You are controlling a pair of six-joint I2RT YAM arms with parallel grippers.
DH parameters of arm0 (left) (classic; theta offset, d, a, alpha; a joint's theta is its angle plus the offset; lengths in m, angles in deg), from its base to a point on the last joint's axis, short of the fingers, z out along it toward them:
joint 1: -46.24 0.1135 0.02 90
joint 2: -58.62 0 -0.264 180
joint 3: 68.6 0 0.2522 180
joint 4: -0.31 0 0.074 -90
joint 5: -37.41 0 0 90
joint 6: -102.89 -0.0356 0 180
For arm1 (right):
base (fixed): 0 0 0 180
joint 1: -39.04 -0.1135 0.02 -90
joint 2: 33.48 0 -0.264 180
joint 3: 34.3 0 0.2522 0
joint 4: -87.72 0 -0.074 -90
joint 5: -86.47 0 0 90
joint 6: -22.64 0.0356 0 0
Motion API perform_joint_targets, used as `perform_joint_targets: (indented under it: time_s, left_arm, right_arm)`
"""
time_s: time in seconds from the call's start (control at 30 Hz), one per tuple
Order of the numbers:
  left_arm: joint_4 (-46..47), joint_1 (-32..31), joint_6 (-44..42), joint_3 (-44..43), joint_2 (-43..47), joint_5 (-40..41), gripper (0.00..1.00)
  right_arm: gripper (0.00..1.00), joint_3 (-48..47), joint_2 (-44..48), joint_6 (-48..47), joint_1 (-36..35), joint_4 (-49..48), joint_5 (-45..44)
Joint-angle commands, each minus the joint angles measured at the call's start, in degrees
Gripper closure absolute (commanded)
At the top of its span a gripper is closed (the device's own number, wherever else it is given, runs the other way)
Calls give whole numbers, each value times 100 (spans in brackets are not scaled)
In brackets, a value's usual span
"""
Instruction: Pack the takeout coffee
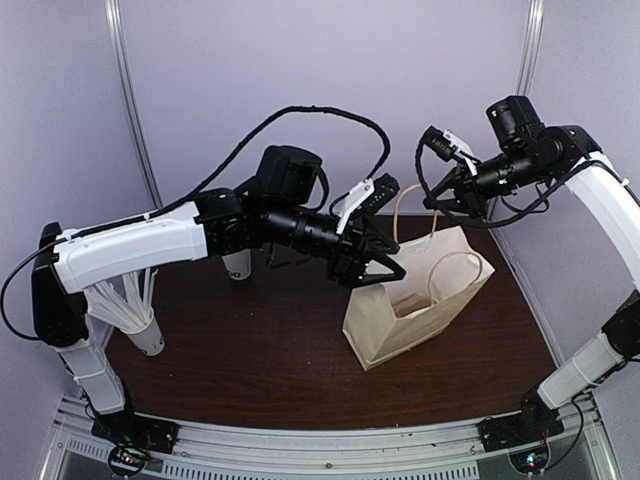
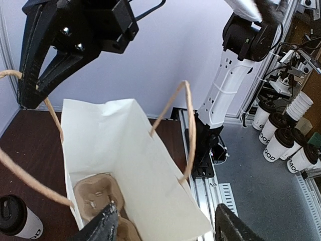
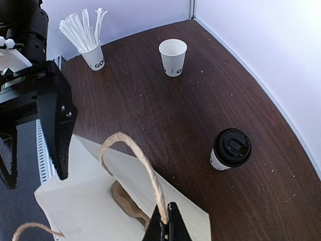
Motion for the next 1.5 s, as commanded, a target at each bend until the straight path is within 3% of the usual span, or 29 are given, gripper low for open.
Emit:
perform_joint_targets:
  time_s: [0.0, 0.33, 0.8, 1.0, 1.13, 1.47]
  left_arm:
    - [445, -23, -250, 539, 861, 301, 32]
    - [207, 44, -735, 1677, 1950, 1850, 29]
    - [149, 268, -635, 1561, 1687, 2086, 29]
    - [189, 285, -639, 1697, 1807, 2241, 29]
    - [218, 371, -639, 1807, 1869, 2250, 29]
    - [500, 428, -631, 2235, 2071, 2225, 29]
  right_arm:
    - [100, -189, 127, 148, 18, -374, 83]
    - [100, 883, 988, -1027, 16, 564, 776]
    - [100, 1773, 1982, -2574, 6, 2376, 1668]
    - [98, 1896, 2086, -2975, -44, 3095, 2466]
    - [96, 1986, 2086, -2883, -194, 3106, 2829]
    - [96, 2985, 2250, -2530, -254, 2675, 2651]
